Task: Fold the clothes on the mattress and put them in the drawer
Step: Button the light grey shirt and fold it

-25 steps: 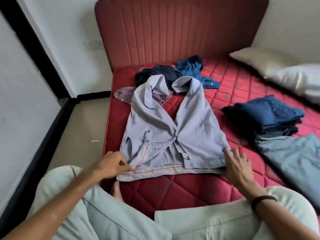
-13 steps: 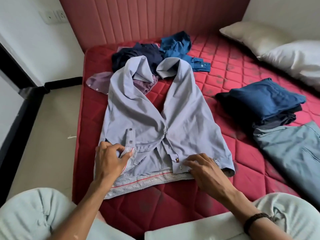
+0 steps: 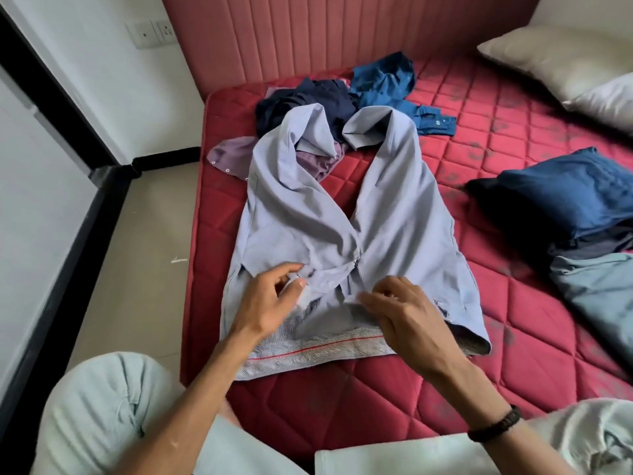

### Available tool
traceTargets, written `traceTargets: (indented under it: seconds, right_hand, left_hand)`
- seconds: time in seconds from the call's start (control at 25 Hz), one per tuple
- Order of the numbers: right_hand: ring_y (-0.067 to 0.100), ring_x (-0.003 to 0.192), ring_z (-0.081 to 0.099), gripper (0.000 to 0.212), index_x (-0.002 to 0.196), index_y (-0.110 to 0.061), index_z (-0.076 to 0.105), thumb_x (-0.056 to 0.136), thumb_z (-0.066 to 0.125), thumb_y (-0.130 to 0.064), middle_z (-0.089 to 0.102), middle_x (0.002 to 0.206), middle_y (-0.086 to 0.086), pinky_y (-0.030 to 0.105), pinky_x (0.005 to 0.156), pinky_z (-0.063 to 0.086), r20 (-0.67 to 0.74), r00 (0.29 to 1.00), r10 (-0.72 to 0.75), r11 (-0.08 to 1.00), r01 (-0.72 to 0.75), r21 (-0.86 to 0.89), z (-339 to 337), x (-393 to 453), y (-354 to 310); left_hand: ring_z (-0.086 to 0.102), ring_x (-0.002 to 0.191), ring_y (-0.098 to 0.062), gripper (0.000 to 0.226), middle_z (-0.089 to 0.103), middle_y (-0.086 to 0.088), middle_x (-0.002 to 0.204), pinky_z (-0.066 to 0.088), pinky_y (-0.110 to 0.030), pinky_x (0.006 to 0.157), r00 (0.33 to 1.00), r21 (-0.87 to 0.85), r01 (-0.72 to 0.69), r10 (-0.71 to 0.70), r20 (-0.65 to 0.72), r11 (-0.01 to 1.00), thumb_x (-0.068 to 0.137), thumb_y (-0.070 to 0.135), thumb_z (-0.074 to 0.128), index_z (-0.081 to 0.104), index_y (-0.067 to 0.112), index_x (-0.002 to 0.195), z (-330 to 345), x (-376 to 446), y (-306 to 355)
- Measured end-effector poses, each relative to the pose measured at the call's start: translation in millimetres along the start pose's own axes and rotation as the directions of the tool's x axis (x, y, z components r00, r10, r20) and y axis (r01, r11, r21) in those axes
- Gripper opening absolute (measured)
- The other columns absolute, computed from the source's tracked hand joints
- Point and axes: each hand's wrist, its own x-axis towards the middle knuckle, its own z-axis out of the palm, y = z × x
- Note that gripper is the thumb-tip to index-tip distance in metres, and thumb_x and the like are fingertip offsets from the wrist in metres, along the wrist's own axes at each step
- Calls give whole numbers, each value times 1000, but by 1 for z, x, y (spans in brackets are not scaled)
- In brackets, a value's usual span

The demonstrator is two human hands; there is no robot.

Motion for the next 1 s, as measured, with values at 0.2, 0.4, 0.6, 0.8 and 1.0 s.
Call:
traceTargets:
  seconds: [0.2, 0.4, 0.6, 0.8, 1.0]
  right_hand:
    - [23, 99, 55, 24, 110, -33, 69, 89, 63, -24, 55, 102, -5, 39, 80, 46, 200, 978, -55, 996, 67, -53, 32, -22, -4]
    - [21, 108, 53, 38, 122, -32, 68, 90, 70, -11, 55, 123, -1, 31, 88, 40, 73, 997, 17, 1000, -17, 0, 34, -25, -10]
    - [20, 105, 54, 34, 127, -29, 67, 96, 60, -17, 57, 116, -5, 34, 89, 44, 14, 1000, -21, 1000, 21, -5, 32, -25, -23]
    - [20, 100, 54, 31, 126, -29, 67, 98, 57, -19, 61, 113, -7, 33, 87, 45, 17, 997, -69, 997, 69, -19, 38, -28, -20]
    - [18, 96, 56, 19, 118, -28, 70, 102, 62, -21, 64, 113, -12, 33, 85, 47, -42, 996, -81, 997, 81, -1, 46, -30, -16]
  left_hand:
    - [56, 106, -4, 14, 58, 18, 107, 48, -23, 94, 949, 279, -302, 261, 175, 911, 94, 25, 67, 72, 33, 104, 34, -26, -3]
    - [66, 86, -6, 3, 68, 18, 91, 53, -32, 75, 942, 196, -327, 303, 142, 925, 98, 27, 66, 67, 29, 100, 41, -29, 9]
    - [68, 88, -5, 11, 70, 20, 94, 56, -30, 74, 954, 172, -293, 298, -5, 940, 96, 32, 72, 69, 29, 105, 41, -33, 6]
    - [65, 98, -4, 19, 64, 22, 103, 57, -29, 80, 926, 232, -373, 375, 37, 898, 95, 25, 73, 68, 31, 112, 53, -35, 4]
    - [68, 90, -7, 13, 66, 18, 96, 57, -31, 74, 943, 156, -333, 329, 53, 930, 93, 20, 75, 71, 29, 101, 55, -33, 5]
